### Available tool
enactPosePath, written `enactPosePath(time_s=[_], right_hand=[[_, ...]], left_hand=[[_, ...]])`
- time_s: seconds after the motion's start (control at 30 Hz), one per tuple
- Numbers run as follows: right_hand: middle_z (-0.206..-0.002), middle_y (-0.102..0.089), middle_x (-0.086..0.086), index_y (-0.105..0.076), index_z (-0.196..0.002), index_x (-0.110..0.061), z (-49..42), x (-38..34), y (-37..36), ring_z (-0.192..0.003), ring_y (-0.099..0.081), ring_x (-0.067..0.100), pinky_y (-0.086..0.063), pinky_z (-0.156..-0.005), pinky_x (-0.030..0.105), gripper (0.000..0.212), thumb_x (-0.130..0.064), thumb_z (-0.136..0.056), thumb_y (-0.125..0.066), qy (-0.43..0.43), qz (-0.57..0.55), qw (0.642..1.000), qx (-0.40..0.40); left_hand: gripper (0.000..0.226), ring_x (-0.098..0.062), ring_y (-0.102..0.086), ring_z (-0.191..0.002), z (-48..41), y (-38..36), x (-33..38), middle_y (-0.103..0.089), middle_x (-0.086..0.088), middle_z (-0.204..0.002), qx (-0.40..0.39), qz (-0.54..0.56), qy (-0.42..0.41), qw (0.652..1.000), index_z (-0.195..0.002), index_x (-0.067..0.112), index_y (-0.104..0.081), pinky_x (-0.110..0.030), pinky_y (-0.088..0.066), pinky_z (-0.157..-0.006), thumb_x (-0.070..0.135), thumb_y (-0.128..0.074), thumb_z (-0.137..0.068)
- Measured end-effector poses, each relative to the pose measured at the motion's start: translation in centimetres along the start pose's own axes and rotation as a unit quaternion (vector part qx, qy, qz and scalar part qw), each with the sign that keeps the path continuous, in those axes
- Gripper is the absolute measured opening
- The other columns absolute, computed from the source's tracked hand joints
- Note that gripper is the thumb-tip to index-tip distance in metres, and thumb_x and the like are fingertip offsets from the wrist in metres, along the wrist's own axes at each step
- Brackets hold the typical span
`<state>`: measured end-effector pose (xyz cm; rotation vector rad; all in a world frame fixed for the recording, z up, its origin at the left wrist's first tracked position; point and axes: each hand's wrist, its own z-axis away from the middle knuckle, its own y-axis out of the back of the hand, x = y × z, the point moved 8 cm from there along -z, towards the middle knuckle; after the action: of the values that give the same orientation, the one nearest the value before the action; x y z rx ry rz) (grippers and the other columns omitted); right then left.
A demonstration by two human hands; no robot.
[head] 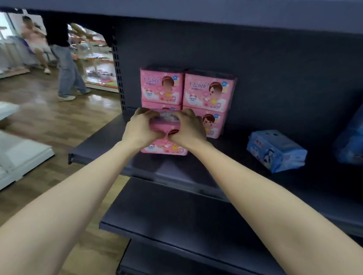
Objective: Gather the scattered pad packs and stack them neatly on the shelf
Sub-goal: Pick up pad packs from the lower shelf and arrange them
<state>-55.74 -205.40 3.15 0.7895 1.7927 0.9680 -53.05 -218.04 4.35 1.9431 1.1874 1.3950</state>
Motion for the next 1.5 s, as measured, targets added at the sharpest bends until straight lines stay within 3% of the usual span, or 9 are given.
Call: enactPosePath(time_s=[0.87,1.0,1.13,1.23,1.4,1.5], right_hand=[[-0.142,-0.039,0.002,-0.042,-0.139,-0.018,-5.4,-1.7,-5.1,-0.128,-0.036,0.031,-0.040,-0.102,0.039,0.061,-0.022,-0.084,-0.067,-0.111,0.027,0.992,0.060],[-0.143,-0.036,0.004,-0.040,-0.140,-0.016,-5.6,-1.9,-5.6,-0.133,-0.026,0.031,-0.039,-0.105,0.041,0.057,-0.021,-0.087,-0.063,-0.109,0.058,0.990,0.071],[-0.151,-0.022,0.005,-0.031,-0.145,-0.016,-5.3,-2.3,-6.3,-0.144,-0.006,0.027,-0.032,-0.111,0.042,0.065,-0.023,-0.088,-0.062,-0.104,0.118,0.985,0.072],[-0.155,-0.017,0.005,-0.026,-0.147,-0.016,-5.1,-2.7,-6.8,-0.145,-0.005,0.024,-0.018,-0.117,0.041,0.068,-0.022,-0.089,-0.061,-0.085,0.143,0.984,0.059],[-0.154,-0.021,0.005,-0.030,-0.146,-0.014,-5.3,-2.8,-6.7,-0.144,-0.010,0.023,-0.016,-0.117,0.040,0.064,-0.021,-0.090,-0.059,-0.075,0.134,0.986,0.068],[-0.153,-0.023,0.006,-0.031,-0.146,-0.014,-5.4,-2.9,-6.6,-0.143,-0.012,0.023,-0.018,-0.116,0.039,0.061,-0.019,-0.091,-0.058,-0.069,0.135,0.986,0.073]], left_hand=[[0.053,-0.029,-0.050,-0.115,-6.5,-1.9,-6.6,-0.046,-0.012,-0.130,-0.066,0.079,-0.083,0.991,-0.124,0.008,-0.058,-0.028,-0.035,-0.097,0.013,-0.074,-0.074],[0.053,-0.038,-0.033,-0.128,-6.5,-2.5,-6.6,-0.029,-0.015,-0.142,-0.067,0.054,-0.093,0.992,-0.131,0.012,-0.052,-0.039,-0.030,-0.106,0.015,-0.068,-0.080],[0.057,-0.035,-0.013,-0.139,-5.8,-3.0,-6.3,-0.015,-0.013,-0.150,-0.041,-0.016,-0.123,0.991,-0.136,0.017,-0.044,-0.046,-0.039,-0.099,0.024,-0.066,-0.084],[0.059,-0.040,-0.022,-0.136,-5.4,-3.5,-6.3,-0.027,-0.018,-0.147,-0.011,-0.042,-0.153,0.987,-0.134,0.012,-0.048,-0.049,-0.041,-0.096,0.018,-0.070,-0.079],[0.065,-0.053,-0.052,-0.106,-5.8,-4.4,-6.7,-0.056,-0.027,-0.116,-0.010,-0.072,-0.165,0.984,-0.112,0.003,-0.063,-0.053,-0.052,-0.072,0.011,-0.087,-0.052],[0.063,-0.051,-0.044,-0.117,-5.9,-4.4,-6.6,-0.050,-0.025,-0.127,0.007,-0.072,-0.162,0.984,-0.121,0.005,-0.058,-0.054,-0.049,-0.082,0.013,-0.083,-0.063]])
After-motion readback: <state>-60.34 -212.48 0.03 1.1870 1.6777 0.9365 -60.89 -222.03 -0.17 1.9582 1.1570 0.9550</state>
